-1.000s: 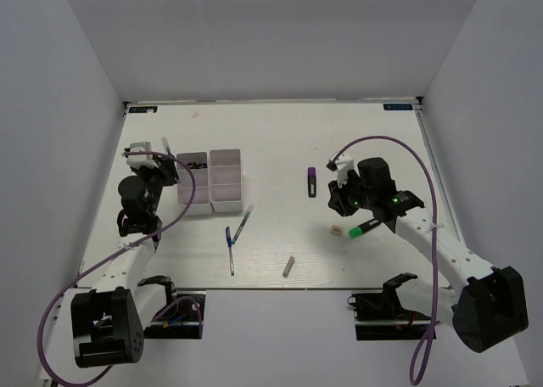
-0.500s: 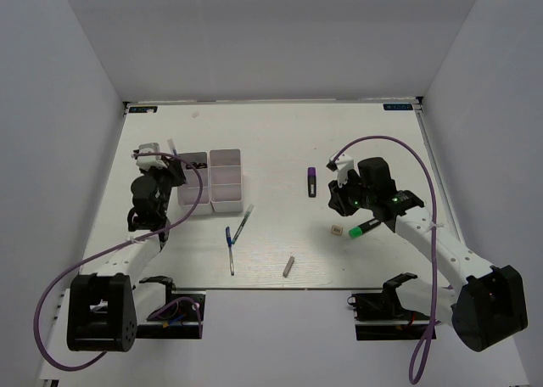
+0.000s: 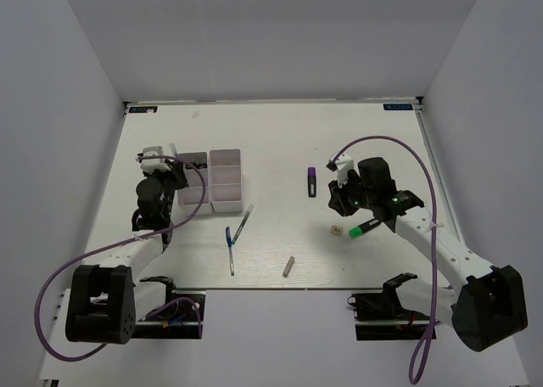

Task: Sort the stationery into containers
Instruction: Place the pen in the storage box.

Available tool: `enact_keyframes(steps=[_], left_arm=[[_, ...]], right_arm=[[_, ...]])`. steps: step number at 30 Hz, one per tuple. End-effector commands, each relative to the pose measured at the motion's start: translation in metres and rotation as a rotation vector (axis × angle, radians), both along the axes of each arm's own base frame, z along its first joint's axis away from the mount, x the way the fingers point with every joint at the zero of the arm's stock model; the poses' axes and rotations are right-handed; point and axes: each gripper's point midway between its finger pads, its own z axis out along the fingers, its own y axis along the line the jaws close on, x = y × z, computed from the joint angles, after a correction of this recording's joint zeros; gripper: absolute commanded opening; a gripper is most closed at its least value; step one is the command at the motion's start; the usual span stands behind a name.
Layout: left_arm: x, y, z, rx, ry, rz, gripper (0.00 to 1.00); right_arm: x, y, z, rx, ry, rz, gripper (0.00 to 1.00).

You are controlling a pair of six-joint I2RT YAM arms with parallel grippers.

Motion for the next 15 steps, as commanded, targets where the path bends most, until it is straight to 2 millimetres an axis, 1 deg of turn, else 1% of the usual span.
enact_keyframes(steps=[1, 4, 9, 12, 13, 15], left_arm=[[-0.0011, -0.0003, 0.0001, 0.003, -0.017, 0.008, 0.0], [-0.001, -0.002, -0.0038, 0.005, -0.008, 0.004, 0.0], [-0.0009, -0.0033, -0.0031, 0.009, -0.009, 0.002, 0.0], [-0.0023, -0.0048, -0.006, 0.012, 0.001, -0.004, 0.0], [-0.0031, -0.0052, -0.0072, 0.014, 0.006, -0.006, 0.03], [-0.0041, -0.005, -0.0073, 0.017, 0.006, -0.004, 0.08]], right_arm=[[0.004, 0.0028, 0.0032, 0.019, -0.021, 0.01, 0.28], [0.0042, 0.0032, 0.0038, 0.021, -0.022, 0.012, 0.28], [0.0043, 0.0024, 0.0028, 0.019, -0.02, 0.012, 0.28], [0.004, 0.0028, 0.0032, 0.02, -0.021, 0.012, 0.28], [0.004, 0.0022, 0.0022, 0.018, -0.019, 0.012, 0.28], [0.003, 0.0037, 0.0018, 0.019, -0.016, 0.016, 0.32]])
